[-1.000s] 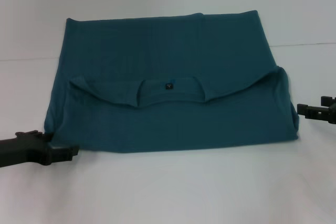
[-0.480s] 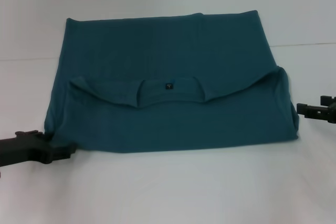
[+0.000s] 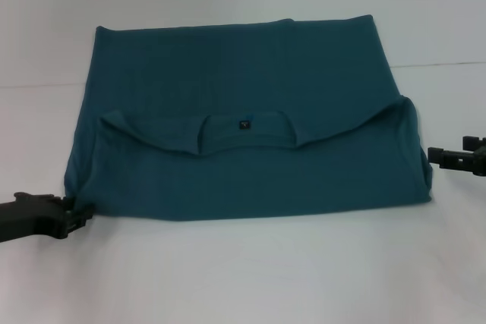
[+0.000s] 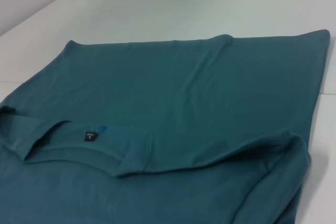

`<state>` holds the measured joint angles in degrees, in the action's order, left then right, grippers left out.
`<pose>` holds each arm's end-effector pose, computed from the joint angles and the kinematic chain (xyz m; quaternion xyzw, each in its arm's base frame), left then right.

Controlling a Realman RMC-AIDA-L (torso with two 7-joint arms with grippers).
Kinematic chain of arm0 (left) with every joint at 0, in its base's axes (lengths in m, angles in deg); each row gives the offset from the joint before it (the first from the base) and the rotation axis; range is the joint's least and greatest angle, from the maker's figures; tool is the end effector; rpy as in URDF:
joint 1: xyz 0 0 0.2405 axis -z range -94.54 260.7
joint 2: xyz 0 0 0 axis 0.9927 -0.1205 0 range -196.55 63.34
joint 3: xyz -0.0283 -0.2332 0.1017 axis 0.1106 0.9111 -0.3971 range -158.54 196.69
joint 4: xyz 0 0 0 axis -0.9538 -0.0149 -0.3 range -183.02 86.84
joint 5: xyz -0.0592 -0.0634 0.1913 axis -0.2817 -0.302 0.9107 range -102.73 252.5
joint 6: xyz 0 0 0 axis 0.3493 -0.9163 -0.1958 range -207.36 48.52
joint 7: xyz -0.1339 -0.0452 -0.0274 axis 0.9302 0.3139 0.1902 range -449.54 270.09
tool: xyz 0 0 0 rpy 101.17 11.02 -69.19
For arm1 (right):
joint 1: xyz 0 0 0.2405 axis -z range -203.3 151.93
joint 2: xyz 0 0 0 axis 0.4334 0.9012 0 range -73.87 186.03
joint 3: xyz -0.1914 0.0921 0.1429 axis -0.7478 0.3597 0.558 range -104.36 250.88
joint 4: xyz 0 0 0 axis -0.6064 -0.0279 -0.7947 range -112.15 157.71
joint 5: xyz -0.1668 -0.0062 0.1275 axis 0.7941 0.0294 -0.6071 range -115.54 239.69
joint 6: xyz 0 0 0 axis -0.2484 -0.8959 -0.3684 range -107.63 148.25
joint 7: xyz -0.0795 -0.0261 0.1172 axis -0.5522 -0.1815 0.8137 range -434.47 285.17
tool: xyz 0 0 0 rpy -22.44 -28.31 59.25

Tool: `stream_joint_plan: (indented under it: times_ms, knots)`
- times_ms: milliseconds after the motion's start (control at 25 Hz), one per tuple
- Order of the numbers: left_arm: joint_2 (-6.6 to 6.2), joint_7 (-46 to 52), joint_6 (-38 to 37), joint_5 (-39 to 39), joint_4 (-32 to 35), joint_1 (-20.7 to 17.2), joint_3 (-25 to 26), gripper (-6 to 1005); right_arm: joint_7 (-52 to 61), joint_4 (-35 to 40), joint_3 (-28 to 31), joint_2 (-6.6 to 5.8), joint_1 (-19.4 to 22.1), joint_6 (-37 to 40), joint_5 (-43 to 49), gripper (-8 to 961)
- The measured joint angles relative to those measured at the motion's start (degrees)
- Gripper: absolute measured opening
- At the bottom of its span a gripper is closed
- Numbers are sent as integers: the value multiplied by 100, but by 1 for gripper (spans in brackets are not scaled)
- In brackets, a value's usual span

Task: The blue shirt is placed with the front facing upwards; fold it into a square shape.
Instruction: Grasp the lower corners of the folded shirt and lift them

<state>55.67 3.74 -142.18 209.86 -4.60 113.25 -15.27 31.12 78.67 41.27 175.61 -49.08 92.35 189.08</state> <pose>-0.3299 0.3594 0.0073 -0.8825 -0.3530 -0.0543 0.3061 0.3383 0.3424 0.0812 -0.8247 0.4227 0.1382 0.3494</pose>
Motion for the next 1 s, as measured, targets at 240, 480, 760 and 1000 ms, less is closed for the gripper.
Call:
stream_joint_plan:
  times_ms: [240, 480, 760, 1000]
  knots:
    - [10, -60, -35, 3, 0, -18, -2, 372, 8, 0, 0, 0, 5, -76, -13, 919]
    - [9, -108, -67, 3, 1, -21, 1, 106, 11, -9, 0, -1, 0, -107, -11, 921]
    - [6, -140, -78, 2, 1, -38, 22, 21, 178, 69, 121, -102, 56, -98, -16, 925]
    - [7, -207, -78, -33, 1, -51, 32, 20, 1315, 207, 98, -582, -53, 499, 505, 927]
